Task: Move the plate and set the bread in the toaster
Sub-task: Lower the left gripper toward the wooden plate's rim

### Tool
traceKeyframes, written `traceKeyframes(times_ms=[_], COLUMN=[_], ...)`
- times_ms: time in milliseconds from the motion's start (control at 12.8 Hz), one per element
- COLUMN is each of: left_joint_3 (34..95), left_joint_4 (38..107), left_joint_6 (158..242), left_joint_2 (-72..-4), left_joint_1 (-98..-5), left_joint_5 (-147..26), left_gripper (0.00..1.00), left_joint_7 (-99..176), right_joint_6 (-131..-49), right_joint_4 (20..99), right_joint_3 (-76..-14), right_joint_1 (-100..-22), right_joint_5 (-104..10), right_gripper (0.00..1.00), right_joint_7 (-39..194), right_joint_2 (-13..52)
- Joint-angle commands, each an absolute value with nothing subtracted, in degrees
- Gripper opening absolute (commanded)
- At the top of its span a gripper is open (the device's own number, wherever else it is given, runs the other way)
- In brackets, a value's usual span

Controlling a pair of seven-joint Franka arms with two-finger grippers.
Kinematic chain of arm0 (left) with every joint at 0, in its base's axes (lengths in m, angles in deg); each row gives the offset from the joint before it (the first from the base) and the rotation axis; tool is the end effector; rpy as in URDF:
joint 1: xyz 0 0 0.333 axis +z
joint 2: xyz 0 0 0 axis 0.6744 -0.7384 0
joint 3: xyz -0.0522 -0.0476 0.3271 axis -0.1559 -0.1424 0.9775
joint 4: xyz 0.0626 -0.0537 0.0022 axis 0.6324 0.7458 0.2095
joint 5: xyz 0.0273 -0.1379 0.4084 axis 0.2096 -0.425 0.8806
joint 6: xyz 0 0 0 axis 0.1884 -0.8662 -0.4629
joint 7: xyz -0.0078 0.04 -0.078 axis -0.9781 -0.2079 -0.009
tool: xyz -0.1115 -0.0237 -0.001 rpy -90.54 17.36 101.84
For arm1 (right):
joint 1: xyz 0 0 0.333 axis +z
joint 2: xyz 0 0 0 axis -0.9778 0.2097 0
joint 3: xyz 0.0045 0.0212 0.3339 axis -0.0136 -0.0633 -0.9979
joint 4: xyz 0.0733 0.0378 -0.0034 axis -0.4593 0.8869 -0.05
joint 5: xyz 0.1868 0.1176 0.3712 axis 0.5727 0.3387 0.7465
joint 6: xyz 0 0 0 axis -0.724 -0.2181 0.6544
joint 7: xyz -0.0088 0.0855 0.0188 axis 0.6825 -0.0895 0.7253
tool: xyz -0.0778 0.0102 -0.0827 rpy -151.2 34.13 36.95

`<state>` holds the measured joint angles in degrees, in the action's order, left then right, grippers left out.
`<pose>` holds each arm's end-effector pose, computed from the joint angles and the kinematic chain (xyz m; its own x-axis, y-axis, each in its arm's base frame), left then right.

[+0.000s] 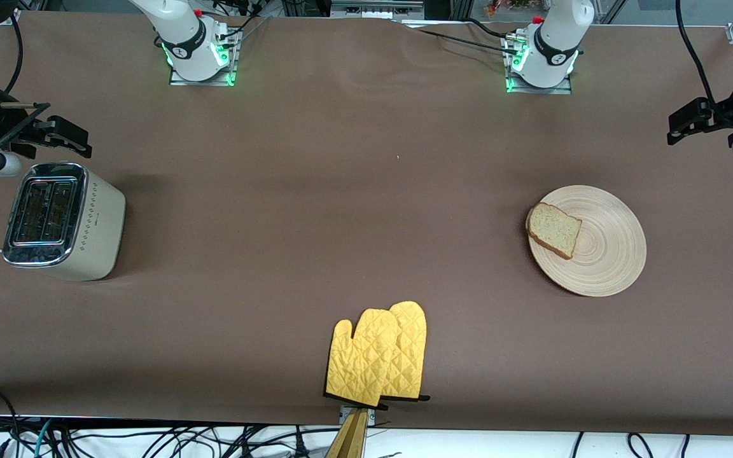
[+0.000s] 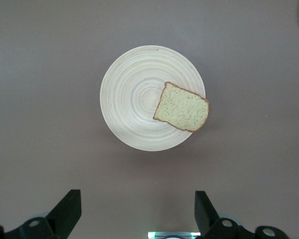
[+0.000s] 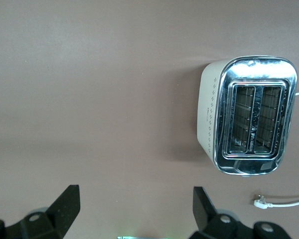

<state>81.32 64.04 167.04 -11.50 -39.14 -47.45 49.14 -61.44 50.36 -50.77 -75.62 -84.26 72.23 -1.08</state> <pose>0.5775 0.0258 0.6234 0.9926 -0.0340 -0.1169 -0.0414 -0.9973 -0.0612 0.6013 0.0252 0.6076 0.9952 0.0348 -0.0915 0.0356 -0.9993 0.0070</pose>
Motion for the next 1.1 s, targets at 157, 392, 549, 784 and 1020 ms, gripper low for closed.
traceKeyframes(times_ms=[157, 392, 549, 784, 1020], left_joint_3=[84.61, 84.8, 84.89, 84.98, 86.02], left_joint_4=[62.96, 63.22, 63.31, 63.05, 62.7], left_joint_6=[167.66, 171.87, 172.14, 172.23, 172.23], left_joint_2=[-19.37, -24.65, -27.9, -33.7, -39.5], left_joint_1=[-35.82, -30.82, -28.18, -25.01, -21.32], left_joint_5=[-52.44, -56.58, -59.91, -66.42, -72.48], left_gripper=[1.0, 1.0, 1.0, 1.0, 1.0], left_joint_7=[53.48, 61.3, 65.78, 71.68, 81.23], right_joint_6=[-61.18, -61.18, -61.18, -61.18, -61.18], right_joint_4=[50.82, 50.82, 50.82, 50.82, 50.82], right_joint_3=[-50.93, -50.84, -50.84, -50.93, -50.93], right_joint_1=[-75.61, -75.61, -75.61, -75.61, -75.61], right_joint_5=[-84.6, -84.33, -84.33, -84.33, -84.07], right_gripper=[1.0, 1.0, 1.0, 1.0, 1.0], right_joint_7=[71.18, 71.1, 71.1, 71.1, 71.1], right_joint_2=[-1.78, -1.69, -1.69, -1.69, -1.6])
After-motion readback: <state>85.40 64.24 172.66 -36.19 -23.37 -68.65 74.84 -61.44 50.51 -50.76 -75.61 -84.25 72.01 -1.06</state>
